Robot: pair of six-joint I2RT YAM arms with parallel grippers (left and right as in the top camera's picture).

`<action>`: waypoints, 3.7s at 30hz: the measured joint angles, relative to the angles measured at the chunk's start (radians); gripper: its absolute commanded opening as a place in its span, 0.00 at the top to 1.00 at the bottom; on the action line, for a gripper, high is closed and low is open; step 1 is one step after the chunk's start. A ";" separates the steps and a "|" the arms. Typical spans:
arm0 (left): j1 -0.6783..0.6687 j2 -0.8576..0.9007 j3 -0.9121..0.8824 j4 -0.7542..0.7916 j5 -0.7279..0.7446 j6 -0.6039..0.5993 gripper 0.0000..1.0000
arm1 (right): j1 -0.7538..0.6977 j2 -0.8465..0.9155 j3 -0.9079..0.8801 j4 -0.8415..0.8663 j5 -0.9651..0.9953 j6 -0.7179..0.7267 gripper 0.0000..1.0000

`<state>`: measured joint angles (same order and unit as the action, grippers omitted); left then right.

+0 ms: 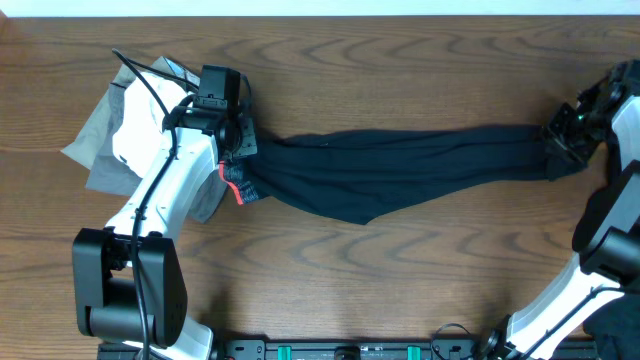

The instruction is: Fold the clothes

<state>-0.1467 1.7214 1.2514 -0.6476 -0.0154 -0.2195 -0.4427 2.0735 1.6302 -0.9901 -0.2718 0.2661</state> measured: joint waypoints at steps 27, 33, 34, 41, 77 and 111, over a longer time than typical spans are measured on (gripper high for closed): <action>0.000 0.000 0.000 -0.021 0.000 0.000 0.83 | 0.003 -0.063 -0.100 0.018 0.269 -0.226 0.62; 0.000 0.000 0.000 -0.018 0.000 0.000 0.83 | 0.025 -0.063 -0.175 0.143 0.269 -0.245 0.60; 0.000 0.000 0.000 -0.018 0.000 0.000 0.83 | 0.027 -0.063 -0.178 0.149 0.268 -0.247 0.60; 0.000 0.000 0.000 -0.018 0.000 0.000 0.83 | 0.032 -0.063 -0.182 0.173 0.270 -0.256 0.72; 0.000 0.000 0.000 0.046 0.000 0.008 0.74 | 0.032 -0.063 -0.184 0.575 0.357 -0.290 0.76; 0.001 -0.140 0.001 -0.063 -0.008 0.008 0.80 | 0.008 -0.269 -0.173 0.230 0.298 -0.127 0.99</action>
<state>-0.1455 1.5810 1.2526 -0.7105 -0.0231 -0.2115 -0.4343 1.8050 1.4570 -0.7597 0.0257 0.1390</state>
